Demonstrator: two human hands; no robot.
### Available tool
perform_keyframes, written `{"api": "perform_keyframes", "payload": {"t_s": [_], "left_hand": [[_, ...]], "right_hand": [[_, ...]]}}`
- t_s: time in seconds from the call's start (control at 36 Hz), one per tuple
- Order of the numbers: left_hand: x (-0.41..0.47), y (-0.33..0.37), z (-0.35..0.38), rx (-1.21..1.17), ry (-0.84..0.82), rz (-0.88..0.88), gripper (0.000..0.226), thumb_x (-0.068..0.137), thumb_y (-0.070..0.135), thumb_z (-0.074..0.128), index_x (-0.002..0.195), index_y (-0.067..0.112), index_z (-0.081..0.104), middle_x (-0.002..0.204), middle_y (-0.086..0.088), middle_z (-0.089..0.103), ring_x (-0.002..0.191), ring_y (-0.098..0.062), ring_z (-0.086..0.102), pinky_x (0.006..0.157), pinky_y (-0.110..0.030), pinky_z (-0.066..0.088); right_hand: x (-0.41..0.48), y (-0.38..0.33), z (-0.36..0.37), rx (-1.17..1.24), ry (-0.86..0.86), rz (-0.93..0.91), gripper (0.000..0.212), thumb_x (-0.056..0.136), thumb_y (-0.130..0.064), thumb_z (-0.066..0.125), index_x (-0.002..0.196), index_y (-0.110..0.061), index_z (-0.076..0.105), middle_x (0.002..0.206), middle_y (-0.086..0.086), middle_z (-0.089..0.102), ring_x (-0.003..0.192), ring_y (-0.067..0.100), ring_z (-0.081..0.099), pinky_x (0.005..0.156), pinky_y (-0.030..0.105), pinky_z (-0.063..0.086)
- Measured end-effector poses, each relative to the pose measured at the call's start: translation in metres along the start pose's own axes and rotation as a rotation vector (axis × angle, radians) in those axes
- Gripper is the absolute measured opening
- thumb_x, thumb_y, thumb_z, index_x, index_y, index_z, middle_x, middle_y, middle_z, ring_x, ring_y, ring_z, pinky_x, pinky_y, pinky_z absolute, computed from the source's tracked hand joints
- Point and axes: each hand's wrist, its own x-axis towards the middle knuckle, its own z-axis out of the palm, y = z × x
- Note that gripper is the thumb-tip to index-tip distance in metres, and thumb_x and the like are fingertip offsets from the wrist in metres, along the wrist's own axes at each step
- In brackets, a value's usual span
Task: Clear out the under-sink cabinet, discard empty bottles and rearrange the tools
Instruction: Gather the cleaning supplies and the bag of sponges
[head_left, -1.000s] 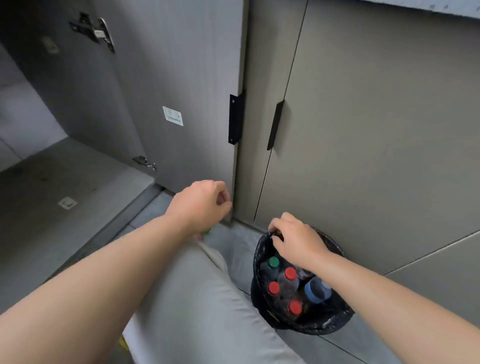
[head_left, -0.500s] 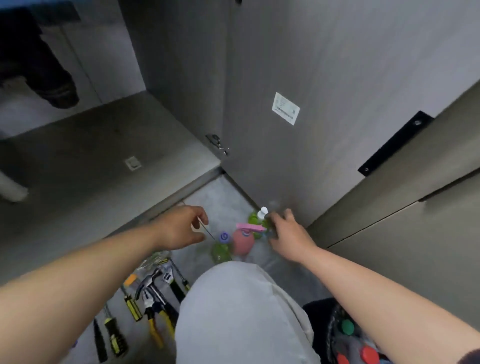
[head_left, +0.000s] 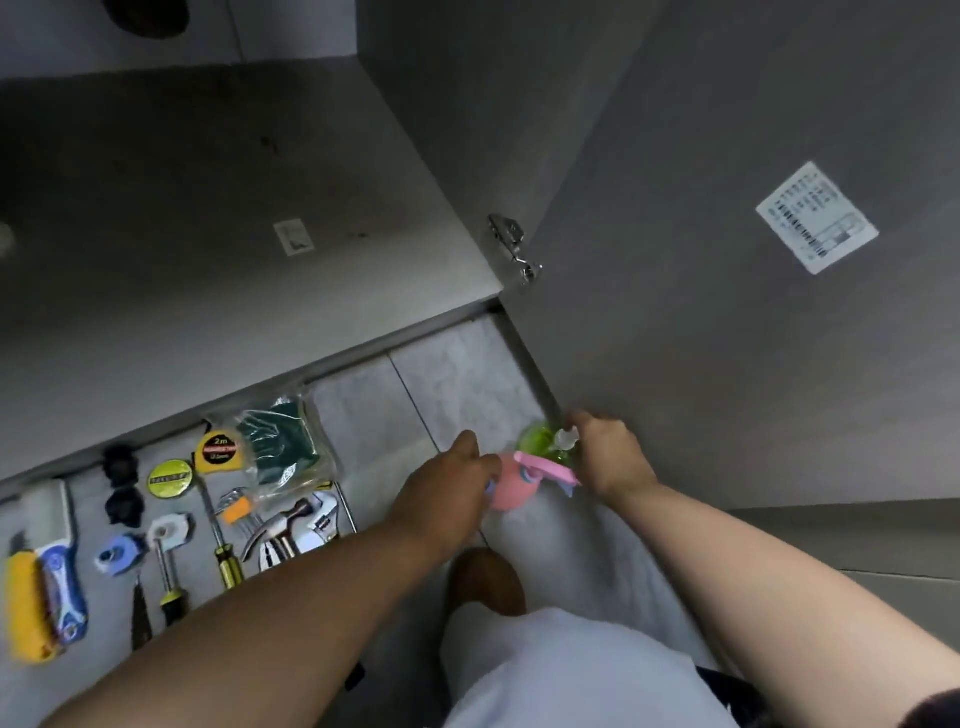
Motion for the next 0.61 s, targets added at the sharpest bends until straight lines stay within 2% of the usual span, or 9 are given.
{"api": "perform_keyframes", "payload": {"t_s": [0.06,0.14,0.28,0.36,0.5,0.61], "left_hand": [[0.001,-0.004,-0.001,-0.045,0.020,0.000,0.022,0.098,0.021,0.060,0.119,0.017,0.067,0.115,-0.007,0.046,0.094,-0.030,0.062,0.082,-0.038,0.052],[0.001,-0.009,-0.003,-0.091,0.032,-0.007,0.015,0.096,0.020,0.061,0.108,0.015,0.069,0.110,-0.008,0.044,0.093,-0.032,0.061,0.082,-0.040,0.052],[-0.003,-0.011,0.003,-0.152,0.026,-0.007,0.013,0.094,0.020,0.061,0.103,0.013,0.069,0.112,-0.009,0.043,0.098,-0.034,0.060,0.084,-0.038,0.051],[-0.005,-0.007,0.008,-0.201,0.046,-0.012,0.016,0.094,0.018,0.062,0.107,0.015,0.070,0.120,-0.009,0.043,0.105,-0.034,0.060,0.087,-0.029,0.050],[-0.003,-0.006,0.016,-0.260,0.100,-0.031,0.023,0.097,0.013,0.062,0.117,0.019,0.071,0.117,-0.006,0.043,0.104,-0.031,0.061,0.092,-0.031,0.047],[0.003,-0.007,0.019,-0.282,0.109,-0.046,0.027,0.097,0.012,0.065,0.124,0.016,0.071,0.119,-0.006,0.045,0.107,-0.027,0.062,0.096,-0.028,0.050]], "right_hand": [[0.006,-0.004,-0.005,-0.017,0.001,-0.018,0.038,0.080,-0.017,0.068,0.117,-0.022,0.063,0.112,0.018,0.069,0.103,0.038,0.067,0.082,0.034,0.052],[0.016,-0.013,-0.014,-0.050,0.013,-0.049,0.032,0.081,-0.010,0.059,0.109,-0.026,0.063,0.107,0.015,0.071,0.099,0.037,0.068,0.072,0.026,0.044],[0.041,-0.037,-0.034,-0.034,0.033,-0.069,0.042,0.079,-0.001,0.053,0.108,-0.028,0.066,0.106,0.016,0.070,0.099,0.036,0.067,0.076,0.027,0.046],[0.058,-0.053,-0.045,0.044,0.087,-0.070,0.037,0.081,-0.005,0.051,0.106,-0.027,0.066,0.101,0.015,0.070,0.094,0.034,0.068,0.079,0.030,0.051],[0.090,-0.079,-0.061,0.074,0.056,-0.128,0.035,0.079,-0.002,0.061,0.107,-0.021,0.067,0.104,0.020,0.071,0.099,0.036,0.069,0.087,0.041,0.056],[0.112,-0.095,-0.063,0.104,0.067,-0.121,0.030,0.083,-0.003,0.059,0.108,-0.018,0.066,0.107,0.019,0.071,0.101,0.036,0.068,0.090,0.043,0.056]]}}
